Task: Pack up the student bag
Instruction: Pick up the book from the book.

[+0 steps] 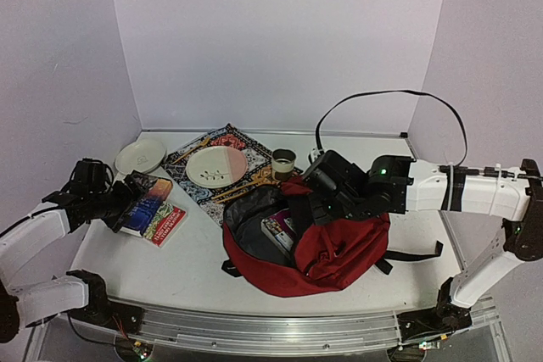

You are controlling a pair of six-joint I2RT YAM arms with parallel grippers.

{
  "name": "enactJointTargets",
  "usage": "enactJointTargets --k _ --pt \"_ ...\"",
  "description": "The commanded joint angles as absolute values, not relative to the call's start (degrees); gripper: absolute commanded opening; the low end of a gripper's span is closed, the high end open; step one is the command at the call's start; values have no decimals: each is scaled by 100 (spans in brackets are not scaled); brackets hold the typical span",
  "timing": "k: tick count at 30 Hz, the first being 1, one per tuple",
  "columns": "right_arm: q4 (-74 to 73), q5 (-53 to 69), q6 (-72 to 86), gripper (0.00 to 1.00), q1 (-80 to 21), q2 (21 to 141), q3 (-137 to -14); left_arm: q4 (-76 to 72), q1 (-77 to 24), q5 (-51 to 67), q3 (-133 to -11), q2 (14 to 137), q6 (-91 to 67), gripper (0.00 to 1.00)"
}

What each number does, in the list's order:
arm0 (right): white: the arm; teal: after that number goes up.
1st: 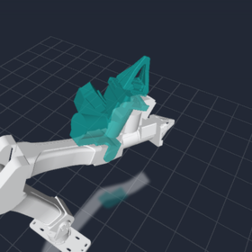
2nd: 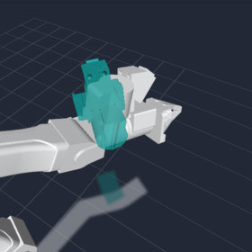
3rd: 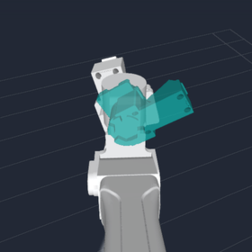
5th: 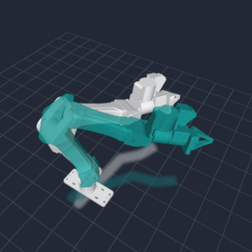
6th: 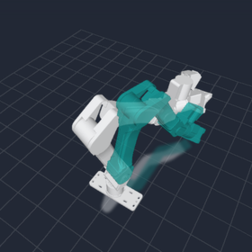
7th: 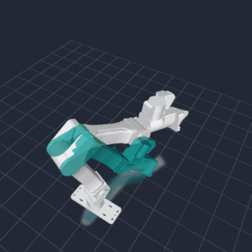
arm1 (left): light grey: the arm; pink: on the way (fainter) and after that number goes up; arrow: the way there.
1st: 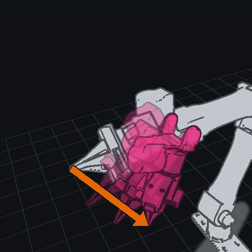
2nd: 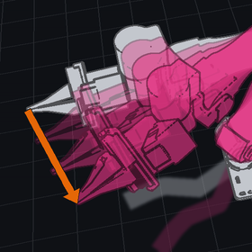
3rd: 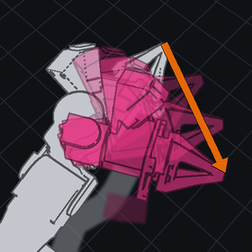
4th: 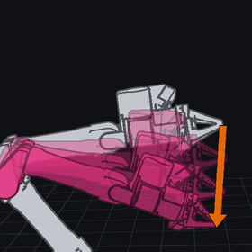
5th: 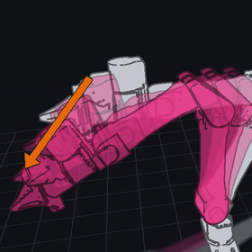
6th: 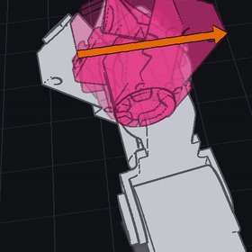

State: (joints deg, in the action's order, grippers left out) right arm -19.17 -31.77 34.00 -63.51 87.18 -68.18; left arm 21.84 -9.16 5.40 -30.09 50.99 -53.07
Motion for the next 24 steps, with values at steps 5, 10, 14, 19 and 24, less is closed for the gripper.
enactJointTargets --k 5,10,14,19,24 --pt "-1731 -2939 3006 2 -6348 8698 -6969 2248 454 1489 -2605 4967 -5077 99" --pt "-1510 -2708 2741 2 -6349 8661 -6985 2109 956 1465 -2370 4861 -5271 99" --pt "-1211 -2508 2536 3 -6353 8608 -6921 1864 1420 1444 -2122 4822 -5413 99" --pt "-1022 -2351 2371 3 -6346 8626 -6906 1055 1762 1592 -1652 4676 -5906 99" --pt "-848 -2147 2258 4 -6349 8596 -6875 218 1839 1588 -1197 4734 -6236 99"
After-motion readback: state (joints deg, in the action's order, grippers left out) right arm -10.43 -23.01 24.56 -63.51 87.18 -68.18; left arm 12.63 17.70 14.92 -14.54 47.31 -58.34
